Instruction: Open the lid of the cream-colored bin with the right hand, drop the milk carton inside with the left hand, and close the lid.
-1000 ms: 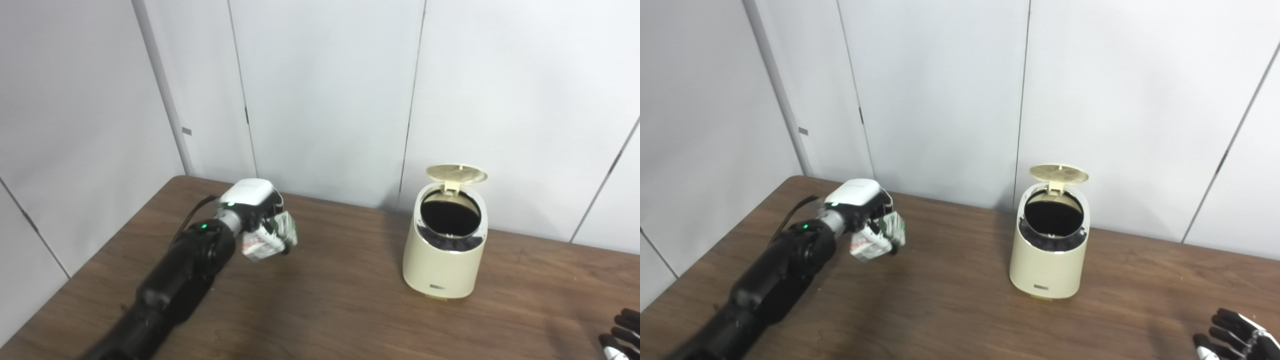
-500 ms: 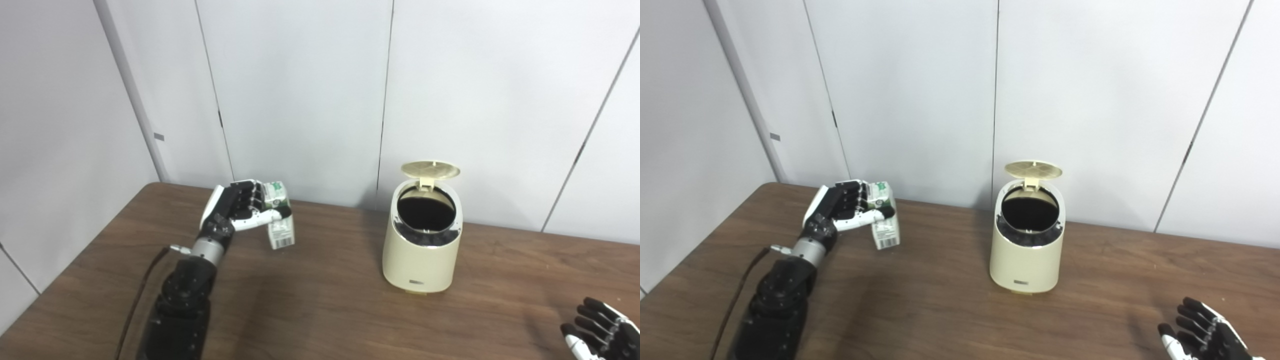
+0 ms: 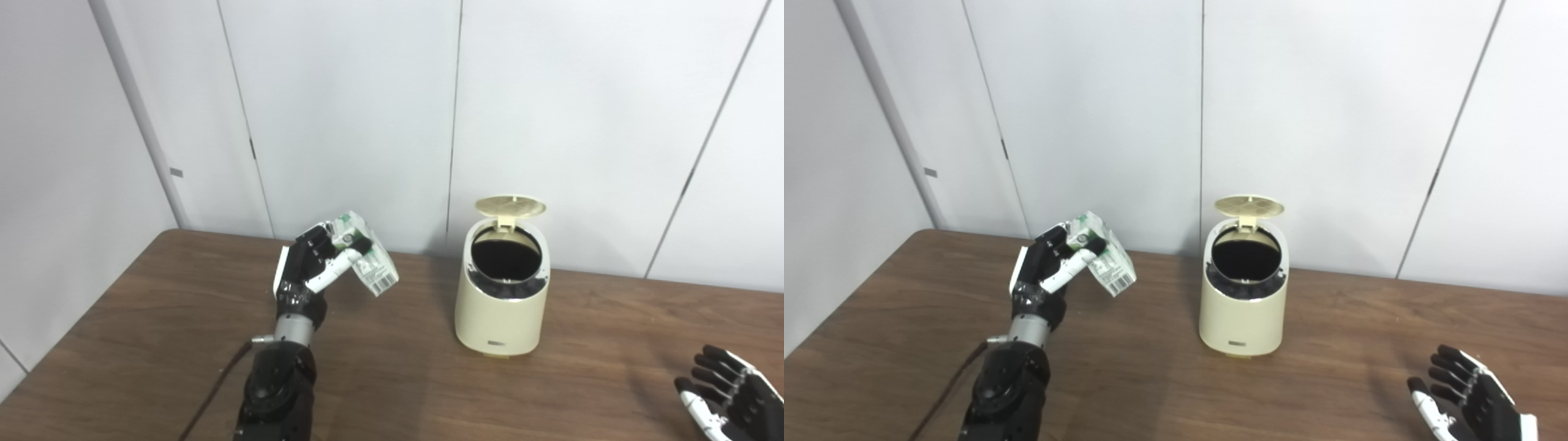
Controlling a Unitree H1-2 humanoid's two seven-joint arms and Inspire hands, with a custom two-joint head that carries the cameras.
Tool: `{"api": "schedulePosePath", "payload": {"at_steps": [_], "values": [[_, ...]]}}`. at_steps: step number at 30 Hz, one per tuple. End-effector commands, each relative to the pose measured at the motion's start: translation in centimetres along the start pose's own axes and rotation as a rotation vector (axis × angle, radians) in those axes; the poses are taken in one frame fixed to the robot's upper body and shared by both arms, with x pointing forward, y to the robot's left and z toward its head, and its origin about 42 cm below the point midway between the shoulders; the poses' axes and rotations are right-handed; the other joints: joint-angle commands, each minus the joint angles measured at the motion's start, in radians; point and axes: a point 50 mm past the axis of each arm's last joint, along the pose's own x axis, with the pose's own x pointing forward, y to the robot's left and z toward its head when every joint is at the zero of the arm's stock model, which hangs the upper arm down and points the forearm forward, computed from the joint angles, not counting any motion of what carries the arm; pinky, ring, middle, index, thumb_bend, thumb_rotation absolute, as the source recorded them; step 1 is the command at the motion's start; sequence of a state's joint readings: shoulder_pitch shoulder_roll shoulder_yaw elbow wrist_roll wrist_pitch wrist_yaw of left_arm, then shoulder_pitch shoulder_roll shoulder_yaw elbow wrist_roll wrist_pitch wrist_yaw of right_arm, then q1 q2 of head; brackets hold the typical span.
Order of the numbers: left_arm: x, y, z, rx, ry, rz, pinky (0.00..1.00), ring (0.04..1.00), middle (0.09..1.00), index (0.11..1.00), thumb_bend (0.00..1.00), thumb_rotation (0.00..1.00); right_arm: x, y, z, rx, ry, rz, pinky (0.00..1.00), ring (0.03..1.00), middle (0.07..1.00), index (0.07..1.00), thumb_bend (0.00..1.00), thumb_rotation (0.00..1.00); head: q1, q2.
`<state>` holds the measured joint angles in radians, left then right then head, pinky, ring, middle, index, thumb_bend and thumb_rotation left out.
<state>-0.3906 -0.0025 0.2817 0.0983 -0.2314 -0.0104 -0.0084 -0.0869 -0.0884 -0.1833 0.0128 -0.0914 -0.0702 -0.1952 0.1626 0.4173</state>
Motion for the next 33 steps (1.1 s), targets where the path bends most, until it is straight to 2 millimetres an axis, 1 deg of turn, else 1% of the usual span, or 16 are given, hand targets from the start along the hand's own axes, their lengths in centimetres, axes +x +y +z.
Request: {"api": "schedulePosePath", "payload": {"at_steps": [1, 2, 3, 6, 8, 10, 11, 13, 15, 17, 22, 26, 29, 33], "values": [[1.6, -2.5, 2.4, -0.083, -0.138, -0.034, 0.95, 0.560, 0.470, 0.494, 0.52, 0.00, -0.2, 0.2, -0.2, 0.002, -0.027, -0.006, 0.61, 0.673, 0.685, 0.675, 0.28, 0.00, -0.009, -0.003], [1.6, -3.1, 2.3, -0.097, -0.140, -0.036, 0.96, 0.562, 0.470, 0.494, 0.52, 0.00, -0.2, 0.2, -0.3, 0.004, -0.028, -0.005, 0.61, 0.672, 0.685, 0.673, 0.29, 0.00, -0.011, -0.004], [1.5, -3.6, 2.2, -0.104, -0.143, -0.040, 0.95, 0.564, 0.472, 0.493, 0.52, 0.00, -0.2, 0.3, -0.4, 0.007, -0.027, -0.003, 0.62, 0.676, 0.689, 0.676, 0.29, 0.00, -0.014, -0.006], [1.6, -4.9, 1.9, -0.121, -0.162, -0.070, 0.88, 0.549, 0.477, 0.489, 0.52, 0.00, -0.2, 0.2, -0.6, -0.006, -0.025, 0.003, 0.62, 0.675, 0.691, 0.677, 0.29, 0.00, -0.020, -0.006], [1.7, -5.8, 1.9, -0.130, -0.162, -0.074, 0.90, 0.554, 0.478, 0.487, 0.52, 0.00, -0.2, 0.3, -0.6, -0.024, -0.029, 0.003, 0.61, 0.673, 0.691, 0.673, 0.29, 0.00, -0.025, -0.006], [1.9, -6.6, 2.0, -0.142, -0.168, -0.085, 0.86, 0.550, 0.477, 0.487, 0.52, 0.00, -0.3, 0.4, -0.6, -0.023, -0.032, -0.001, 0.60, 0.664, 0.685, 0.665, 0.29, 0.00, -0.033, -0.006], [2.0, -7.0, 1.9, -0.150, -0.175, -0.092, 0.87, 0.543, 0.474, 0.490, 0.52, 0.00, -0.3, 0.5, -0.6, -0.017, -0.033, -0.002, 0.59, 0.658, 0.678, 0.659, 0.30, 0.00, -0.036, -0.006], [2.3, -7.9, 1.9, -0.157, -0.182, -0.102, 0.84, 0.530, 0.473, 0.490, 0.52, 0.00, -0.3, 0.6, -0.7, -0.003, -0.028, 0.000, 0.60, 0.665, 0.681, 0.659, 0.30, 0.00, -0.040, -0.007], [2.5, -8.7, 1.7, -0.172, -0.182, -0.113, 0.75, 0.515, 0.476, 0.487, 0.52, 0.00, -0.3, 0.6, -0.8, -0.004, -0.022, 0.007, 0.61, 0.679, 0.689, 0.668, 0.30, 0.00, -0.045, -0.008], [2.6, -9.4, 1.6, -0.178, -0.181, -0.120, 0.70, 0.497, 0.477, 0.486, 0.52, 0.00, -0.3, 0.7, -0.8, -0.014, -0.022, 0.011, 0.62, 0.682, 0.693, 0.674, 0.30, 0.00, -0.049, -0.009], [2.9, -11.3, 1.2, -0.140, -0.179, -0.151, 0.67, 0.502, 0.469, 0.492, 0.52, 0.00, -0.3, 0.9, -1.0, -0.036, -0.041, 0.007, 0.60, 0.668, 0.684, 0.669, 0.31, 0.00, -0.060, -0.013], [3.2, -12.4, 0.7, -0.091, -0.185, -0.174, 0.66, 0.530, 0.469, 0.493, 0.52, 0.00, -0.4, 1.1, -1.2, -0.029, -0.047, 0.002, 0.59, 0.663, 0.679, 0.663, 0.31, 0.00, -0.065, -0.012], [3.4, -13.3, 0.3, -0.055, -0.199, -0.187, 0.64, 0.531, 0.469, 0.494, 0.52, 0.00, -0.5, 1.2, -1.1, -0.028, -0.047, 0.003, 0.59, 0.668, 0.682, 0.664, 0.31, 0.00, -0.068, -0.013], [3.4, -14.6, -0.1, -0.016, -0.191, -0.202, 0.52, 0.505, 0.476, 0.485, 0.52, 0.00, -0.6, 1.4, -1.0, -0.031, -0.039, 0.003, 0.60, 0.671, 0.683, 0.668, 0.30, 0.00, -0.075, -0.011]]}}
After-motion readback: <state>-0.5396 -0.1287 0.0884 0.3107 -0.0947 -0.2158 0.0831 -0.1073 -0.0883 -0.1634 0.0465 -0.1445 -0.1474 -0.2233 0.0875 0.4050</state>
